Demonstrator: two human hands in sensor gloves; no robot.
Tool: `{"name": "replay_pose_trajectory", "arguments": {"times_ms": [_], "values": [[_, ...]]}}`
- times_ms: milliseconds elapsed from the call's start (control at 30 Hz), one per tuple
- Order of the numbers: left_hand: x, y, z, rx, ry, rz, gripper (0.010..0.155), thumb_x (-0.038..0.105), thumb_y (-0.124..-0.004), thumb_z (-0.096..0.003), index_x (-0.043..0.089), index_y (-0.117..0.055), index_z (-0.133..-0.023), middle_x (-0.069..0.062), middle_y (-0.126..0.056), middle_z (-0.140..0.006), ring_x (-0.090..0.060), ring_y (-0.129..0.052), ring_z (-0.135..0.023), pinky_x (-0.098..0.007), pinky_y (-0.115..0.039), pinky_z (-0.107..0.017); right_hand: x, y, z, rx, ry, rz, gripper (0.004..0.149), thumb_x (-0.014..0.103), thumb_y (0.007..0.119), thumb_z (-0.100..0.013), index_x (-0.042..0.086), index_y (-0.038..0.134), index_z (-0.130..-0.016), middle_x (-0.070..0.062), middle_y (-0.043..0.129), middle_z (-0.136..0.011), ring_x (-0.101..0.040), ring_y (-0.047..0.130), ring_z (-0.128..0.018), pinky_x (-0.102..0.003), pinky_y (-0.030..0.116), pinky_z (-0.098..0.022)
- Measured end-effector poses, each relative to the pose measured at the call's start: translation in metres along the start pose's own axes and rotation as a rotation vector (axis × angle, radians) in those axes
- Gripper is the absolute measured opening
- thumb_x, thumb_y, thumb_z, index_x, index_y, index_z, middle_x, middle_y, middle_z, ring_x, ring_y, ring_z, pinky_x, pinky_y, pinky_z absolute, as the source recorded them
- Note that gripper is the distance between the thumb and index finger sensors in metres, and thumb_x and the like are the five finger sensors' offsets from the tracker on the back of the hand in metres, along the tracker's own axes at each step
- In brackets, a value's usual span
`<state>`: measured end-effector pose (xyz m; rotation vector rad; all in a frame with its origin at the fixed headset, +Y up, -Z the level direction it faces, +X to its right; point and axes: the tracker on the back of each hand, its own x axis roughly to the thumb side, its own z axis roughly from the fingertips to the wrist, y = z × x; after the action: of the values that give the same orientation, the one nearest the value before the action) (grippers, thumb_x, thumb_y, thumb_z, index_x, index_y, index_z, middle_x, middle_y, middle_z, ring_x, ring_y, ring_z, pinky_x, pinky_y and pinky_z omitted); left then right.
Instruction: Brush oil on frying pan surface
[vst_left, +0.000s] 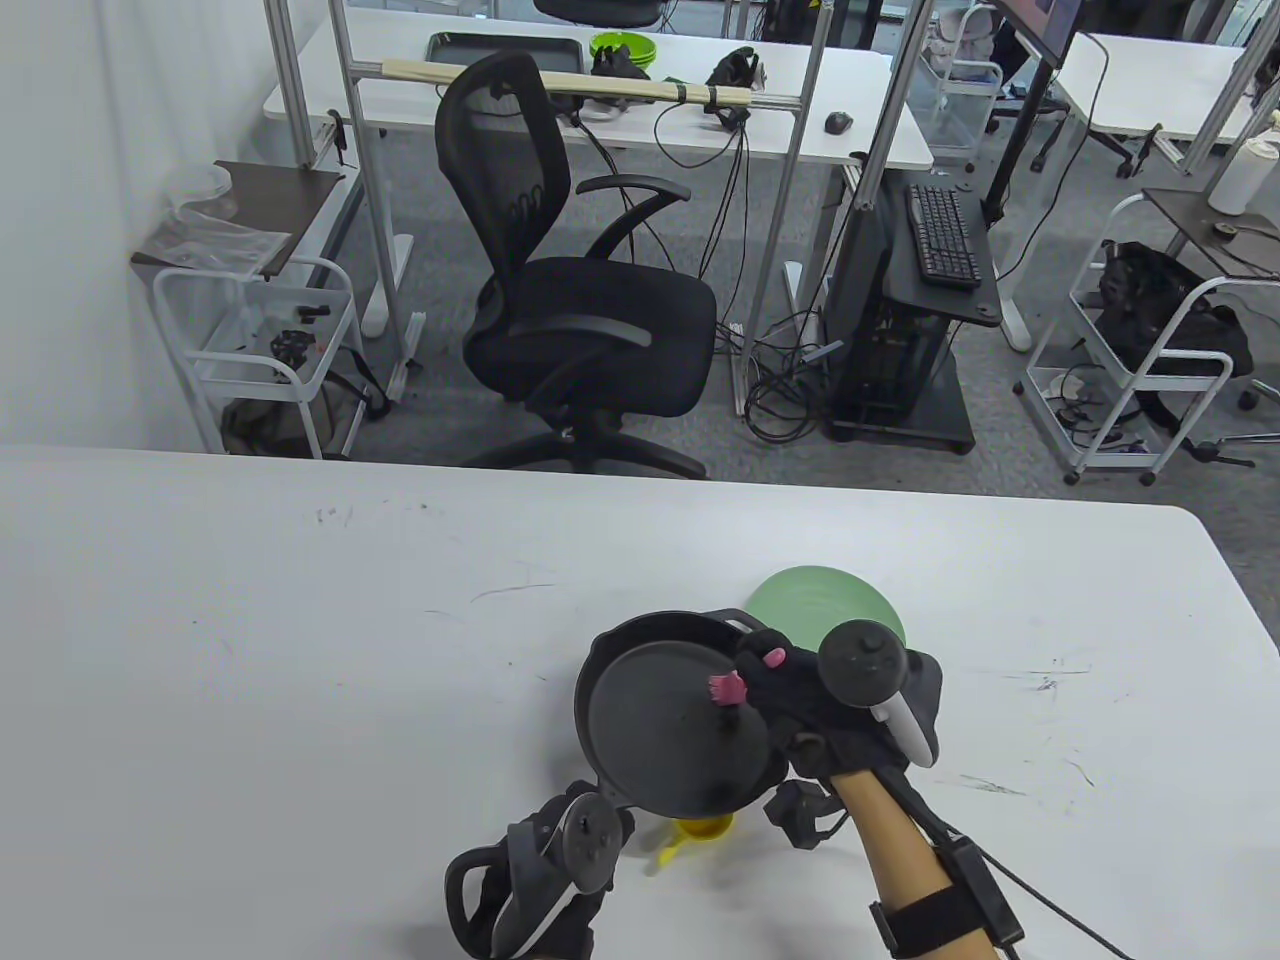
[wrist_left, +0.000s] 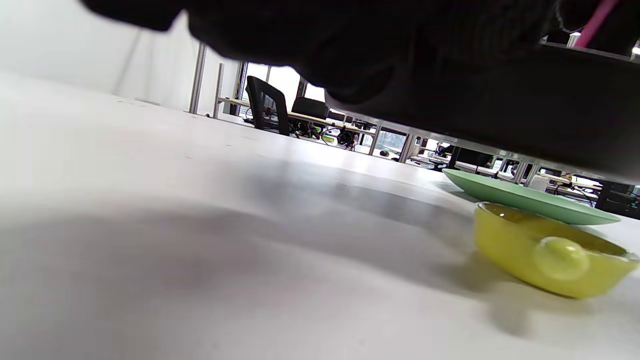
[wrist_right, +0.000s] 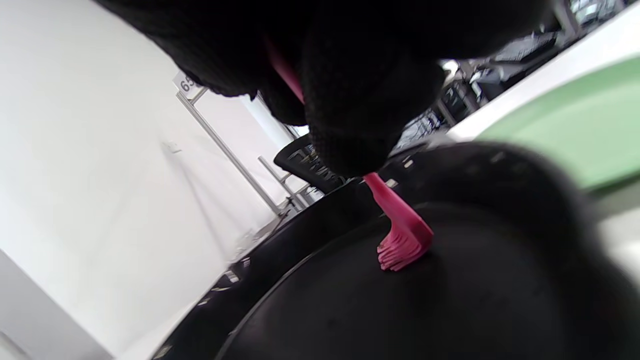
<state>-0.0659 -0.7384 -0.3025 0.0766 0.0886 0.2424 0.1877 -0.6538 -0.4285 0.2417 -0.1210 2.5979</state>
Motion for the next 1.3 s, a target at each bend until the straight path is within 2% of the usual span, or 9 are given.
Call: {"name": "replay_pose_trajectory", "arguments": {"times_ms": [100,233,500,767,867,1033,1167,1300], "values": [[0.001,-0.002,0.0,-0.002,-0.005,-0.019,0.06,0.057,-0.074,-0.0487,0.013,-0.084,-0.088,0.003,-0.099,-0.046,-0.012,-0.097,-0.021,-0.036,-0.086,-0.018,0.008,0.011,-0.001,0.059,-0.021,-0.003,0.041,0.043,0.074,-0.063,0.017,0.077,-0.095,-0.02,0.097,-0.069,-0.019,0.097,-0.034,-0.028,0.084,-0.02],[0.003,-0.001,0.001,-0.004,-0.015,-0.003,0.06,0.058,-0.074,-0.0489,0.013,-0.084,-0.088,0.003,-0.098,-0.046,-0.012,-0.097,-0.021,-0.035,-0.086,-0.018,0.021,0.033,0.0,0.172,-0.056,-0.237,0.041,0.043,0.074,-0.063,0.017,0.076,-0.096,-0.021,0.097,-0.07,-0.019,0.097,-0.035,-0.028,0.084,-0.021],[0.004,0.0,0.002,0.011,-0.016,-0.018,0.061,0.058,-0.074,-0.0488,0.012,-0.084,-0.088,0.003,-0.098,-0.046,-0.012,-0.097,-0.021,-0.036,-0.086,-0.018,0.051,0.059,-0.001,0.247,-0.109,-0.341,0.042,0.043,0.073,-0.064,0.017,0.075,-0.097,-0.02,0.096,-0.07,-0.018,0.096,-0.035,-0.027,0.084,-0.021],[0.001,0.001,0.002,0.02,-0.003,-0.003,0.061,0.058,-0.074,-0.0488,0.012,-0.084,-0.088,0.003,-0.099,-0.046,-0.012,-0.097,-0.021,-0.036,-0.086,-0.018,0.059,0.069,-0.003,0.317,-0.112,-0.455,0.043,0.044,0.071,-0.064,0.018,0.072,-0.099,-0.019,0.096,-0.074,-0.017,0.096,-0.036,-0.026,0.084,-0.022],[0.0,0.001,0.001,0.026,0.001,0.001,0.06,0.058,-0.074,-0.0489,0.013,-0.084,-0.088,0.003,-0.098,-0.046,-0.012,-0.097,-0.021,-0.035,-0.086,-0.018,0.054,0.066,-0.003,0.32,-0.107,-0.542,0.043,0.045,0.071,-0.065,0.019,0.071,-0.099,-0.018,0.096,-0.075,-0.017,0.096,-0.037,-0.026,0.084,-0.022],[-0.005,0.003,0.0,0.041,0.021,0.0,0.061,0.058,-0.074,-0.0487,0.013,-0.084,-0.088,0.003,-0.098,-0.046,-0.012,-0.097,-0.021,-0.036,-0.086,-0.018,0.039,0.045,0.003,0.215,-0.126,-0.656,0.043,0.044,0.072,-0.064,0.018,0.073,-0.098,-0.018,0.097,-0.073,-0.017,0.096,-0.035,-0.026,0.084,-0.021],[-0.012,0.004,-0.002,0.053,0.052,0.0,0.061,0.057,-0.074,-0.0486,0.013,-0.084,-0.088,0.003,-0.098,-0.046,-0.012,-0.097,-0.021,-0.036,-0.086,-0.018,0.02,0.027,0.015,0.138,-0.138,-0.774,0.042,0.044,0.073,-0.063,0.017,0.075,-0.096,-0.019,0.098,-0.069,-0.017,0.096,-0.033,-0.026,0.084,-0.019],[-0.018,0.005,-0.004,0.057,0.078,0.005,0.06,0.057,-0.074,-0.0487,0.013,-0.084,-0.088,0.003,-0.098,-0.046,-0.012,-0.097,-0.021,-0.036,-0.086,-0.018,0.0,0.012,0.031,0.081,-0.152,-0.82,0.042,0.044,0.073,-0.063,0.018,0.076,-0.095,-0.018,0.098,-0.067,-0.015,0.095,-0.031,-0.024,0.083,-0.018]]}}
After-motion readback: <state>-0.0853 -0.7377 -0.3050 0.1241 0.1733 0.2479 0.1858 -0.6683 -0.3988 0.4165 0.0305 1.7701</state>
